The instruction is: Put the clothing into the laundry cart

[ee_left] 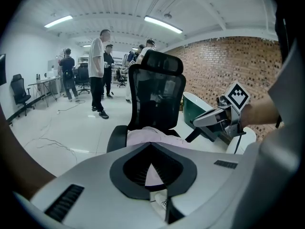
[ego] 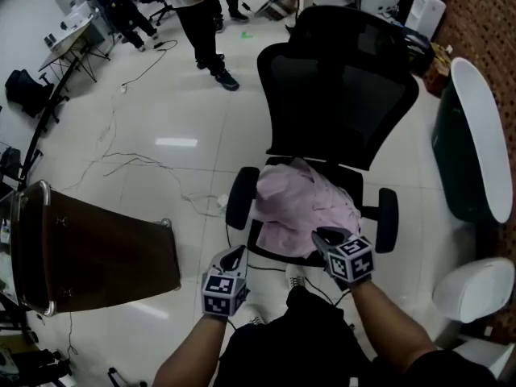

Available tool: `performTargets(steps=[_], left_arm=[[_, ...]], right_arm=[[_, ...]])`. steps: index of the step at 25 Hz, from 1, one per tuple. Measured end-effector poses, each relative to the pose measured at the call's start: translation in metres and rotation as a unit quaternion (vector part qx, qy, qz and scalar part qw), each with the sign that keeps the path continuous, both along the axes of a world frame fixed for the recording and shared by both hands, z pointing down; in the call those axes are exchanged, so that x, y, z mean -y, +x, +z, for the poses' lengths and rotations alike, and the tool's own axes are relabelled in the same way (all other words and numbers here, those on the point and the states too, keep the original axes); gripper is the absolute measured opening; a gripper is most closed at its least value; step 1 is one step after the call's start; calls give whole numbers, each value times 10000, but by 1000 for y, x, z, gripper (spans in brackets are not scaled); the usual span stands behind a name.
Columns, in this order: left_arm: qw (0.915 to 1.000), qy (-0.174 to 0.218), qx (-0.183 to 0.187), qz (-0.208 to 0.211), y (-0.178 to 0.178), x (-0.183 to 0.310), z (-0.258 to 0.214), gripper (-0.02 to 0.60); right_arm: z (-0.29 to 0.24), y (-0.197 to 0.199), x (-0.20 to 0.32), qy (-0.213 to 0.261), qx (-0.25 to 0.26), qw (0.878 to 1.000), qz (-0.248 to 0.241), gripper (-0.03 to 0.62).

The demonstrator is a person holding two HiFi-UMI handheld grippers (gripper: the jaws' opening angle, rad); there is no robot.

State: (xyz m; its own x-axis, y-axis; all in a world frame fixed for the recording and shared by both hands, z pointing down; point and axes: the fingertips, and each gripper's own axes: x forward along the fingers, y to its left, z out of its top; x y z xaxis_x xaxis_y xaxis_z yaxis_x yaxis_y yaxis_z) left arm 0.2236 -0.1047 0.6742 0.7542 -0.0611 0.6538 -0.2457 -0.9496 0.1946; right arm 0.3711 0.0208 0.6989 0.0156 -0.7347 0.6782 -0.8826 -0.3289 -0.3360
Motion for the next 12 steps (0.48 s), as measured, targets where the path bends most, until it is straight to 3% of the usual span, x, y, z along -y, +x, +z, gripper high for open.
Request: performTargets(steps=[12], left_arm=[[9993,-127,296,-200,81,6,43,-2]], right_arm=[[56,79,23,-189,258,9994,-120,87]])
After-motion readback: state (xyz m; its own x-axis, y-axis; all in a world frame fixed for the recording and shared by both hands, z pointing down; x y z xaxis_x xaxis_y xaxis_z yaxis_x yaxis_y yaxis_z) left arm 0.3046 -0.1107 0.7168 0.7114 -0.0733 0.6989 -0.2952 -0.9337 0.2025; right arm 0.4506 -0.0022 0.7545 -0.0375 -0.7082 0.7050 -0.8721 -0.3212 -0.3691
